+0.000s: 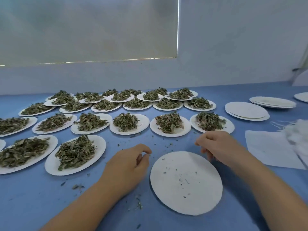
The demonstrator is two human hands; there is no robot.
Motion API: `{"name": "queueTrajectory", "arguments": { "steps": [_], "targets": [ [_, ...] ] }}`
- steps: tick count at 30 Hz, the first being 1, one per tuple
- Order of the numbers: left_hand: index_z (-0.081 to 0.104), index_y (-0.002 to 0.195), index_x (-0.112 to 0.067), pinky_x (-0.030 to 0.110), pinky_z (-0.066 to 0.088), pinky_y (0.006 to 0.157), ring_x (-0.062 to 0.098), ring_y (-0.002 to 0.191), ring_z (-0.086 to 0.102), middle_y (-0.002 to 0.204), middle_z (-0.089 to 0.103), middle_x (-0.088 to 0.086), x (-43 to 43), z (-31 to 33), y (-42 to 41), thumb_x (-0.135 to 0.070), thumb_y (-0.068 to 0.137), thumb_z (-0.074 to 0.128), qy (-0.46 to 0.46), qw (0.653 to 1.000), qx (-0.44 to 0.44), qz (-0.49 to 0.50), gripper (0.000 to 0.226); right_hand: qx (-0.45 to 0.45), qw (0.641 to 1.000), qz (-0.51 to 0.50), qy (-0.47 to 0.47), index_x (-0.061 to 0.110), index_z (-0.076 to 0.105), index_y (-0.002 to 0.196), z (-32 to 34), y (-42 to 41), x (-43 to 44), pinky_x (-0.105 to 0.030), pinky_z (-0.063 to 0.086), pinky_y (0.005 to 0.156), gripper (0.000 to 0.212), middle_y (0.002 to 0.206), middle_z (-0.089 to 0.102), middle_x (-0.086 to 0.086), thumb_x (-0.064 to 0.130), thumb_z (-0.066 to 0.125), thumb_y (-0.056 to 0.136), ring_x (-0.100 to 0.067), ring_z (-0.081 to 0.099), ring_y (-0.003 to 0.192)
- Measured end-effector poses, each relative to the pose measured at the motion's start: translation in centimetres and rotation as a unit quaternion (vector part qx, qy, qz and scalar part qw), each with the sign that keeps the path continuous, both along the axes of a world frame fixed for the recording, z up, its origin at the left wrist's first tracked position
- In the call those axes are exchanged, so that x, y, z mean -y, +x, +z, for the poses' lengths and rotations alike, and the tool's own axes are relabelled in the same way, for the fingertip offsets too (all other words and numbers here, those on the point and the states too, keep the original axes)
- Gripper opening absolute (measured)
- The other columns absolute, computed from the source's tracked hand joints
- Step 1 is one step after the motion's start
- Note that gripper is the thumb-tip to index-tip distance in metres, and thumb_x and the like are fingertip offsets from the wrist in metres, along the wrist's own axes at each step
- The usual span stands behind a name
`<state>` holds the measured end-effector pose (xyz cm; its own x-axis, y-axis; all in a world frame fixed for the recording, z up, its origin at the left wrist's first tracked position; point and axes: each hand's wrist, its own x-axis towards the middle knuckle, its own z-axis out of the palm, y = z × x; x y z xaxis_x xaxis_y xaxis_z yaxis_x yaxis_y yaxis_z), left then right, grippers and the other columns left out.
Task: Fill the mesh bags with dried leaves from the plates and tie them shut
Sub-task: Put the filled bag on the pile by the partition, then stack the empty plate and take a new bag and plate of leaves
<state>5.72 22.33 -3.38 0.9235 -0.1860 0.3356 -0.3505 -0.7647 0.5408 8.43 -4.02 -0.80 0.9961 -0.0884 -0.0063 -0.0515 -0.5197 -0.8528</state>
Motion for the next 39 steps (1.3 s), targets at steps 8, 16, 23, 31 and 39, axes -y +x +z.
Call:
{"name": "queueTrajectory", "arguments": {
  "steps": [8, 16, 23, 31, 39],
  "targets": [
    [0.058, 0.084, -0.04, 0.03, 0.042, 0.055, 0.006, 0.052, 0.048, 0.056, 0.052, -0.006, -0.3, -0.3, 1.2, -0.026, 0.093, 0.051, -0.033, 0.997, -0.042, 0.049, 0.017, -0.09, 0.973, 0.053, -0.204, 0.02, 0.054, 0.068, 0.1, -0.8, 1.1, -0.029, 0.032, 0.058, 0.035, 0.067, 0.051, -0.001, 0.051, 0.069, 0.073, -0.014, 0.044, 0.06],
    [0.057, 0.085, -0.041, 0.027, 0.04, 0.05, 0.004, 0.06, 0.053, 0.068, 0.061, -0.007, 0.3, -0.4, 1.1, -0.031, 0.093, 0.049, 0.049, 0.994, -0.049, 0.083, 0.015, -0.109, 0.987, 0.051, -0.11, 0.016, 0.068, 0.069, 0.9, -1.6, 1.2, -0.021, 0.037, 0.05, 0.023, 0.059, 0.063, 0.007, 0.037, 0.076, 0.074, -0.007, 0.052, 0.051],
    [0.049, 0.11, -0.041, 0.028, 0.043, 0.059, 0.003, 0.07, 0.053, 0.068, 0.059, -0.008, 2.2, 0.7, 2.6, -0.036, 0.095, 0.042, 0.103, 0.992, -0.028, 0.074, 0.018, -0.137, 0.981, 0.033, 0.133, 0.017, 0.058, 0.06, 2.1, -2.0, 4.7, -0.019, 0.023, 0.038, 0.027, 0.05, 0.045, 0.004, 0.019, 0.071, 0.084, -0.008, 0.033, 0.04],
    [0.049, 0.119, -0.034, 0.028, 0.04, 0.052, 0.01, 0.067, 0.055, 0.069, 0.057, -0.008, 9.4, 1.6, 5.6, -0.034, 0.094, 0.04, 0.061, 0.998, 0.011, 0.027, 0.026, -0.035, 0.915, -0.123, 0.383, 0.007, 0.061, 0.081, 3.8, -0.3, 12.7, -0.015, 0.034, 0.035, 0.01, 0.053, 0.05, 0.002, 0.01, 0.06, 0.091, -0.005, 0.04, 0.039],
    [0.047, 0.121, -0.039, 0.023, 0.032, 0.046, 0.005, 0.058, 0.05, 0.062, 0.052, -0.006, 9.6, 0.0, 6.3, -0.036, 0.096, 0.037, 0.057, 0.998, 0.026, -0.02, 0.028, 0.07, 0.819, -0.245, 0.514, 0.004, 0.054, 0.08, 4.2, 6.6, 16.3, -0.013, 0.048, 0.043, 0.015, 0.067, 0.05, -0.004, 0.008, 0.057, 0.094, -0.007, 0.053, 0.038]
  ]
}}
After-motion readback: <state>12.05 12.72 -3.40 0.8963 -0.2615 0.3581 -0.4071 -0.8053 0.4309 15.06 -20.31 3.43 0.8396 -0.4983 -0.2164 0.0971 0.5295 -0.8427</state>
